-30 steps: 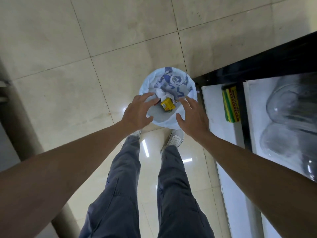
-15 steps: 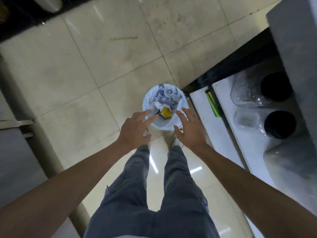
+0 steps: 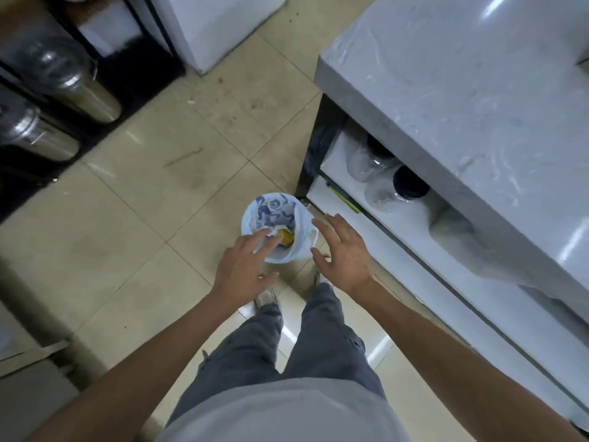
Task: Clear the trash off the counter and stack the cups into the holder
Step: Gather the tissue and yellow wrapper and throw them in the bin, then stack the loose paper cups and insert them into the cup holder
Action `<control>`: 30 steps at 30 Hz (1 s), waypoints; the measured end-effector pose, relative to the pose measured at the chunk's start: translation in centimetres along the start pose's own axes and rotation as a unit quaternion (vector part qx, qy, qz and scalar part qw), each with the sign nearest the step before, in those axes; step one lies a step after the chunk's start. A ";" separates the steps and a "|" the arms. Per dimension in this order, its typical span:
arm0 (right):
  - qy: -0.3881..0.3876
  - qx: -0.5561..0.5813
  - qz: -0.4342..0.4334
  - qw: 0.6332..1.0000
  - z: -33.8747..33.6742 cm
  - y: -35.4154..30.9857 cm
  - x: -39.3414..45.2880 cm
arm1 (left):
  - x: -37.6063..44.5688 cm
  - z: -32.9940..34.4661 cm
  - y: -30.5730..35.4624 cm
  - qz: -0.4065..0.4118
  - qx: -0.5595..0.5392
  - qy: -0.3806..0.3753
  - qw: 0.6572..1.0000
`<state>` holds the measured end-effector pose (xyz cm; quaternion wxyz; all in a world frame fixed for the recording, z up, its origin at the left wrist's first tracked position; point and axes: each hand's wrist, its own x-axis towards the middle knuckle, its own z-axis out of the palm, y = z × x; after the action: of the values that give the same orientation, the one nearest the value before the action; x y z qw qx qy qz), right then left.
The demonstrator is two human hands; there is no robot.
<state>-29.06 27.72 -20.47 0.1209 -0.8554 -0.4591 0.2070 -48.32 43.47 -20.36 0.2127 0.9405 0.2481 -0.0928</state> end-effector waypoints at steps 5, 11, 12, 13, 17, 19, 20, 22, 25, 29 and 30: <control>0.070 -0.005 0.024 0.997 -2.1 0.6 -4.1 | -0.4 -2.0 2.9 0.072 0.018 0.004 0.997; 0.134 -0.004 0.085 0.987 -5.2 1.5 -8.8 | 1.9 -4.5 7.2 0.164 0.026 0.016 0.986; 0.147 0.000 0.097 0.984 -5.7 1.7 -9.6 | 2.4 -4.8 8.1 0.179 0.026 0.021 0.983; 0.164 0.002 0.107 0.981 -6.2 2.0 -10.3 | 2.9 -5.1 9.0 0.195 0.025 0.025 0.980; 0.215 0.006 0.141 0.966 -8.4 3.5 -12.9 | 5.0 -6.4 12.8 0.257 0.011 0.043 0.965; 0.238 0.008 0.147 0.960 -9.4 4.2 -13.6 | 5.9 -7.0 14.2 0.277 0.006 0.048 0.960; 0.253 0.009 0.155 0.955 -10.1 4.7 -14.2 | 6.2 -7.3 15.2 0.292 0.008 0.052 0.955; 0.279 0.008 0.166 0.946 -11.6 5.6 -15.0 | 7.1 -8.0 17.0 0.324 0.013 0.059 0.944; 0.323 0.011 0.175 0.930 -14.1 7.4 -16.7 | 8.7 -9.3 20.4 0.361 0.025 0.065 0.930; 0.370 -0.001 0.188 0.910 -17.5 10.9 -19.3 | 10.6 -11.1 26.1 0.408 0.008 0.075 0.910; 0.378 -0.003 0.190 0.906 -18.2 11.7 -19.7 | 11.1 -11.5 27.5 0.416 0.003 0.077 0.906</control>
<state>-21.69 4.55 -4.21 0.2409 -0.9410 -0.2082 -0.1144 -24.11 31.75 -3.47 0.2098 0.9632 -0.1498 0.0764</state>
